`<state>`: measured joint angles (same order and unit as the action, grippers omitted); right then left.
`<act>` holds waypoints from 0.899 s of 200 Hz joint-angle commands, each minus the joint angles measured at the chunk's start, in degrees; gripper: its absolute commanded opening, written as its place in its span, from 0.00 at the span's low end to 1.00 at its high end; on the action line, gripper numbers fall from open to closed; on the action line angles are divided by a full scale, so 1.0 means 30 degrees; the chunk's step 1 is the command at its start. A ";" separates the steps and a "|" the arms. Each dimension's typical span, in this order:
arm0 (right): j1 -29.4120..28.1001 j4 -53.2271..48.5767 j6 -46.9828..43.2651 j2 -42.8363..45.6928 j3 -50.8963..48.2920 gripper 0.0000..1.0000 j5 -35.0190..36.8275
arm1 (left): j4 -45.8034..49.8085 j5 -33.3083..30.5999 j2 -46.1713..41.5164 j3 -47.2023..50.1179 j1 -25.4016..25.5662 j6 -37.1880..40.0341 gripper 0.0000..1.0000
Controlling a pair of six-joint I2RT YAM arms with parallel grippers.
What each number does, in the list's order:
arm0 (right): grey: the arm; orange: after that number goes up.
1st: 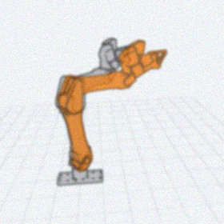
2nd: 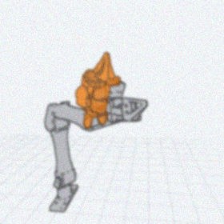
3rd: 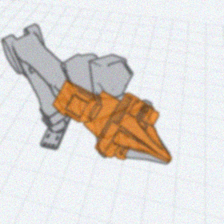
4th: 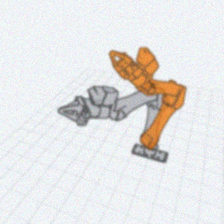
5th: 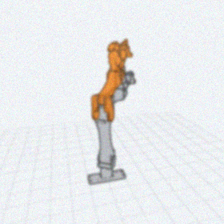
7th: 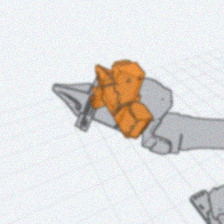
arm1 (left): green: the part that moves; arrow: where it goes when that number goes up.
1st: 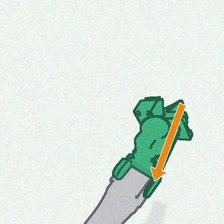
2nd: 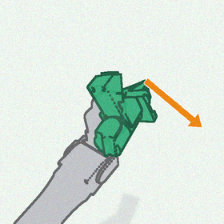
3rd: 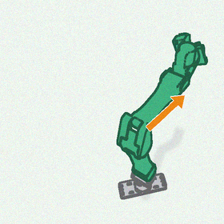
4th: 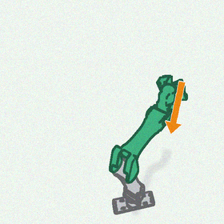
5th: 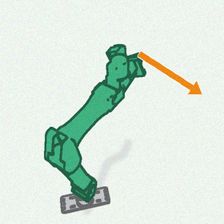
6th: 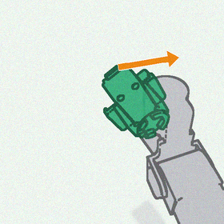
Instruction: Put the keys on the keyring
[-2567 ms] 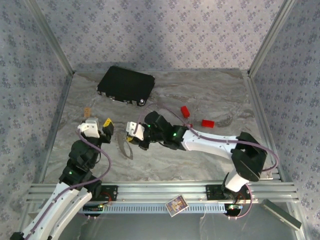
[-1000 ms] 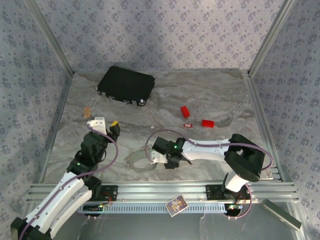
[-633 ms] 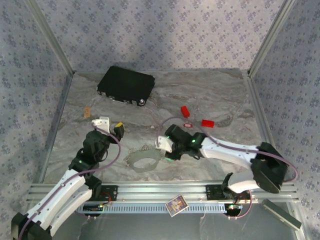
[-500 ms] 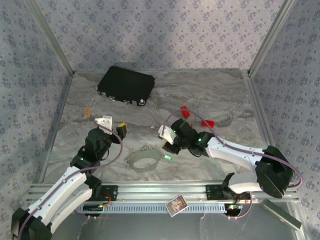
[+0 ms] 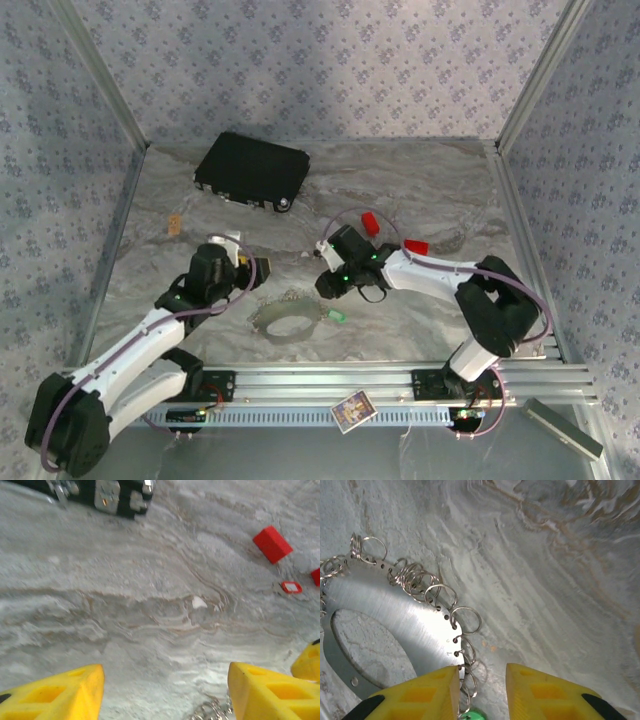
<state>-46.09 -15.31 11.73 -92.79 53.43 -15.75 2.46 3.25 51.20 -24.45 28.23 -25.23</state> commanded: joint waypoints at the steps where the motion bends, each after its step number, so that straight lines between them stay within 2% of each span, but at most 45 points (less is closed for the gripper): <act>1: 0.0069 -0.1647 0.0423 -0.0922 0.0814 0.31 -0.1137 | 0.0502 0.1718 0.0719 -0.0653 -0.0093 -0.1644 0.65; 34: 0.0164 -0.2017 0.0057 -0.2012 0.1308 0.31 -0.1535 | 0.0235 0.2174 0.1670 -0.0977 -0.0100 -0.2528 0.65; 78: 0.0164 -0.2284 -0.0419 -0.2819 0.1725 0.29 -0.2310 | 0.0338 0.2196 0.2035 -0.1475 -0.0093 -0.2423 0.66; 180: 0.0158 -0.2951 -0.1095 -0.3171 0.1962 0.14 -0.2837 | 0.0477 0.2124 0.2037 -0.1490 -0.0093 -0.2370 0.65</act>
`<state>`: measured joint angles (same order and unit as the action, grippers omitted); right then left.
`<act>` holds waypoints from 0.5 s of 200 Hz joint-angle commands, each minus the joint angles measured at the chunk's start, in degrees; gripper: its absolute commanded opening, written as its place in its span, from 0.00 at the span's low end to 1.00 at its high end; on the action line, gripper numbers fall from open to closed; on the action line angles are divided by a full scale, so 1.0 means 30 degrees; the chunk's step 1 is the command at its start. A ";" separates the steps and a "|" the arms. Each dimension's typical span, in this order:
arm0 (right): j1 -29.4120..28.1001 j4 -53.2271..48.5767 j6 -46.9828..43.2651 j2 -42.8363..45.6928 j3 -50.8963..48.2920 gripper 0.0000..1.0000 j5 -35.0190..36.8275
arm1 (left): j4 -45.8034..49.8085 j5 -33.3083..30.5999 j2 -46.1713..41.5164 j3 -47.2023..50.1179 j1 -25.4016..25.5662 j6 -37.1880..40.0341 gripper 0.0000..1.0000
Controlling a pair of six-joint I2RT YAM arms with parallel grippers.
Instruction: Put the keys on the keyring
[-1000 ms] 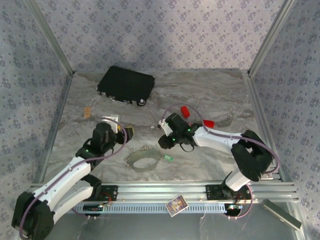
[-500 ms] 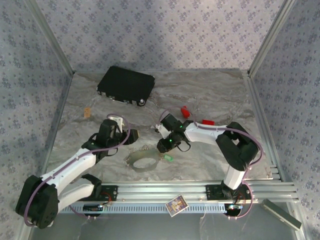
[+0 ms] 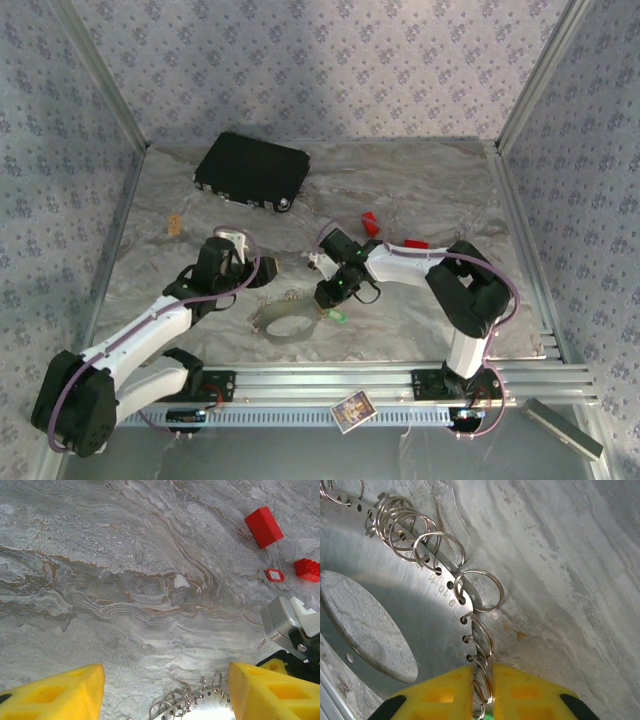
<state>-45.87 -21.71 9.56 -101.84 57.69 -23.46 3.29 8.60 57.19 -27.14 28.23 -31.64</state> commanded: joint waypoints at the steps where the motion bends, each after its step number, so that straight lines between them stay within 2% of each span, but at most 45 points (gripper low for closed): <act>1: 0.0084 -0.0817 -0.0375 -0.0140 0.0543 0.14 -0.0250 | 0.0196 0.0333 0.0039 -0.0594 -0.0093 -0.0235 0.65; 59: 0.0098 -0.1267 -0.0921 -0.0038 0.0859 0.01 -0.0241 | 0.0445 0.0196 -0.0263 -0.0623 -0.0093 -0.0067 0.65; 100: -0.0219 -0.1610 -0.2217 0.1138 0.0880 0.00 0.0382 | 0.0681 -0.0219 -0.0927 -0.0593 -0.0093 0.0454 0.65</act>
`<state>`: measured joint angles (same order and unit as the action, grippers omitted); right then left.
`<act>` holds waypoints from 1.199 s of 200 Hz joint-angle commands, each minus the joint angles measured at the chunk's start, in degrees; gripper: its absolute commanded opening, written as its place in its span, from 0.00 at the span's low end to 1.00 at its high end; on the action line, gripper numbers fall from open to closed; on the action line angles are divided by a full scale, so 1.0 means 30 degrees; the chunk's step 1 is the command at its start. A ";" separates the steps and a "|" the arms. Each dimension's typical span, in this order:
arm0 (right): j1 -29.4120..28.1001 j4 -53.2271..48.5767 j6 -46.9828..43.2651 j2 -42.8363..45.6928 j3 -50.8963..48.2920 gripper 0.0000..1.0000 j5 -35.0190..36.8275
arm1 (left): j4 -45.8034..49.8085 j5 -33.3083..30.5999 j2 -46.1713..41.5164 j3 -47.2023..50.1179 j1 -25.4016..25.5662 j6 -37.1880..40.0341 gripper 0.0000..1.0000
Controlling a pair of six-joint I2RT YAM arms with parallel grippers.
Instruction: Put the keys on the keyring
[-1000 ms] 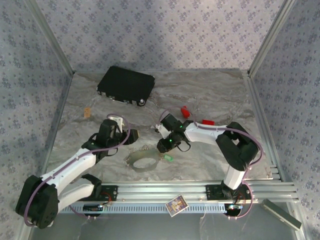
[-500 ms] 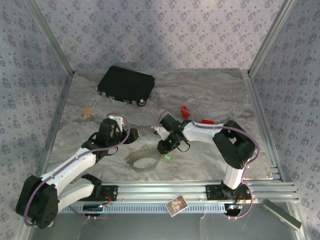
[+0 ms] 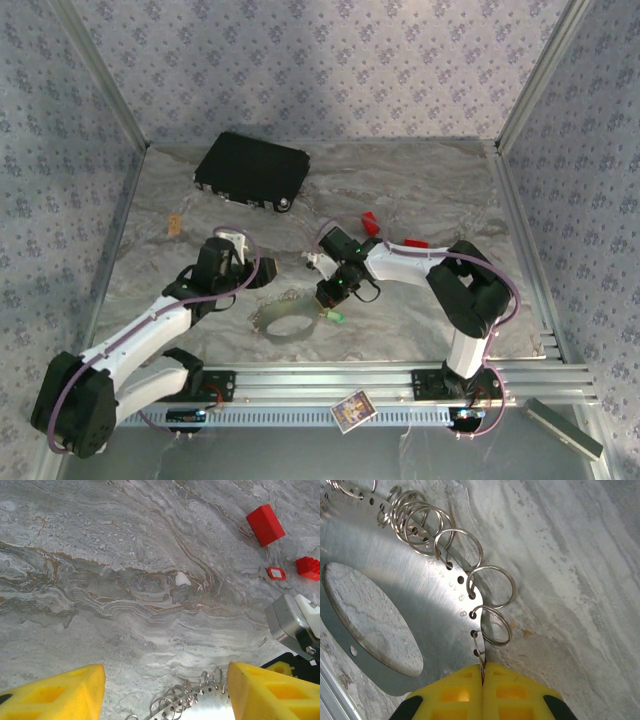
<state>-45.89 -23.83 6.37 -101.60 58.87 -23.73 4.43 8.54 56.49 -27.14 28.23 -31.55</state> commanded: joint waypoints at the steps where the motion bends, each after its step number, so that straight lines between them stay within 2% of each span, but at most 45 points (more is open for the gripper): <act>1: -0.0207 -0.0903 -0.1214 0.1086 0.0480 0.00 0.0483 | 0.0307 -0.0203 -0.0724 -0.0593 -0.0093 0.0446 0.65; 30: -0.0565 -0.0654 -0.2014 0.1855 0.0269 0.00 0.1365 | 0.0288 -0.0839 -0.1423 -0.0324 -0.0093 0.1001 0.64; 72: -0.0510 -0.0011 -0.1805 0.1000 0.0151 0.00 0.2033 | 0.0048 -0.1433 -0.2051 0.0051 -0.0093 0.1310 0.63; 179: -0.0408 -0.0335 -0.2212 0.0021 0.0386 0.03 0.1456 | 0.0046 -0.1822 -0.2175 0.0080 -0.0093 0.1565 0.63; 240: -0.0567 -0.0866 -0.2442 -0.0540 0.0824 0.10 0.1287 | 0.0048 -0.1870 -0.2218 0.0080 -0.0093 0.1574 0.63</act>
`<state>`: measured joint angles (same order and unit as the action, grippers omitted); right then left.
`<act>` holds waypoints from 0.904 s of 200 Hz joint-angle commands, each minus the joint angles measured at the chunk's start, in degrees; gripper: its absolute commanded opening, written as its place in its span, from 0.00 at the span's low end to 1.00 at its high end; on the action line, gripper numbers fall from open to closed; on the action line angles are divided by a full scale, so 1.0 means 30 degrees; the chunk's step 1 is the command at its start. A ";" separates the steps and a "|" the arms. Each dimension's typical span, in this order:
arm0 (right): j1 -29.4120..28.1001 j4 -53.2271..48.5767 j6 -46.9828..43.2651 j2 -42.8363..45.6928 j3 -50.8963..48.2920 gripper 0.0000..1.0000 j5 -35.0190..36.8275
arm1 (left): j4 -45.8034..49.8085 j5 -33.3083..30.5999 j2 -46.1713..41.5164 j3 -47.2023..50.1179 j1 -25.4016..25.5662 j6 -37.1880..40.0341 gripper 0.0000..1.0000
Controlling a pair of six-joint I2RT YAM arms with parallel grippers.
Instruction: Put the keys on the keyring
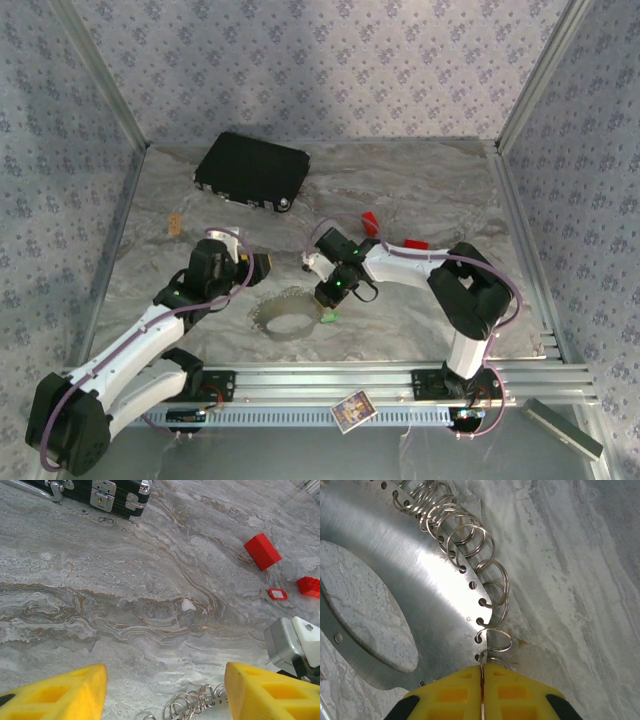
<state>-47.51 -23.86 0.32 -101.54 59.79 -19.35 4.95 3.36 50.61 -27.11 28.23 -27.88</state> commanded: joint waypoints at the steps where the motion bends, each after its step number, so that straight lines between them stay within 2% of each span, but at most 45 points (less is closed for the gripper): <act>1: -0.0036 -0.0862 -0.0426 -0.0570 0.0519 0.11 -0.0155 | -0.0127 -0.0162 -0.0259 0.0073 -0.0108 0.0354 0.63; 44: -0.0131 -0.1069 -0.0486 -0.0728 0.0695 0.14 0.0202 | -0.0141 -0.0176 -0.0259 0.0044 -0.0093 0.0357 0.63; 84: -0.0162 -0.1085 -0.0505 -0.0285 0.0838 0.05 0.0885 | -0.0033 -0.0210 -0.0368 0.0029 -0.0093 0.0387 0.62; 104: -0.0546 -0.1154 -0.0920 0.0672 0.0936 0.00 0.2012 | 0.0075 -0.0293 -0.0476 0.0011 -0.0093 0.0444 0.62; 149: -0.2166 0.0353 -0.3588 0.3913 0.0013 0.00 0.5623 | 0.0108 -0.0694 -0.1033 -0.0015 -0.0093 0.0664 0.62; 181: -0.2575 0.2265 -0.5366 0.6210 -0.1180 0.00 0.5675 | 0.0130 -0.0555 -0.1691 0.0044 -0.0072 0.1309 0.61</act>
<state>-54.96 -21.85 -9.45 -87.61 58.81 -5.21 4.99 2.02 47.55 -27.11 28.23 -26.50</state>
